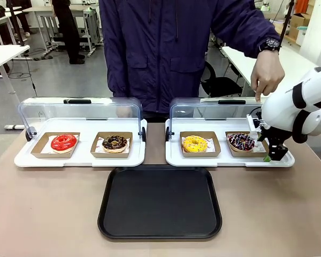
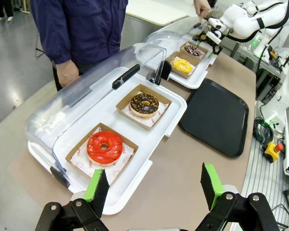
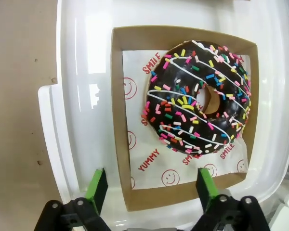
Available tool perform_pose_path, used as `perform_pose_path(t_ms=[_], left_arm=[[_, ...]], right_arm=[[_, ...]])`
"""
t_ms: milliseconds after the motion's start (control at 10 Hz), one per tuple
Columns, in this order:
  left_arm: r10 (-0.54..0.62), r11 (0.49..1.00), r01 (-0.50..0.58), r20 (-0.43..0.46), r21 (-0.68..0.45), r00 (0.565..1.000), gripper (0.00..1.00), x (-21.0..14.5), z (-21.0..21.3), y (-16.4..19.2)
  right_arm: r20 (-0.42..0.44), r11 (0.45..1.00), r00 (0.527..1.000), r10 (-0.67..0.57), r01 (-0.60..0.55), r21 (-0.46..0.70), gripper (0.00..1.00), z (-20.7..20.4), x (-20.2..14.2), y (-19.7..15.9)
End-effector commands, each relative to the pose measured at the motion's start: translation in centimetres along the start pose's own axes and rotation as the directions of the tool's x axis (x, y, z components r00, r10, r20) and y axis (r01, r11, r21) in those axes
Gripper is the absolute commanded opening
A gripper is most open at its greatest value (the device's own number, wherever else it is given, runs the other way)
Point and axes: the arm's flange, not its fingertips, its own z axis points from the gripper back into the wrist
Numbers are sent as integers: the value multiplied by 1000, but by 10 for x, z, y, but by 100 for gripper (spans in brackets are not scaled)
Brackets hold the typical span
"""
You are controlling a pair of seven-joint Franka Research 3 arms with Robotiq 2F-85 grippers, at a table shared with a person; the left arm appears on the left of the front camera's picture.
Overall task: Move the fourth donut from the left to the tray.
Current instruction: Pick up the Paper togo box containing the Donut indicated by the person and place it on the Handle tray.
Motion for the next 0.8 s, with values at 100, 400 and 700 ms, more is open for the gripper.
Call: perform_pose_path(t_ms=[100, 400, 700], left_arm=[[-17, 1000, 17, 8, -10, 1000, 100, 0, 1, 0], [-17, 1000, 17, 8, -10, 1000, 100, 0, 1, 0], [-17, 1000, 17, 8, -10, 1000, 100, 0, 1, 0]], right_arm=[[-15, 999, 1000, 25, -24, 21, 0, 0, 0, -6], [-13, 998, 999, 35, -34, 46, 0, 1, -1, -6], [-1, 998, 999, 38, -38, 59, 0, 3, 0, -7]])
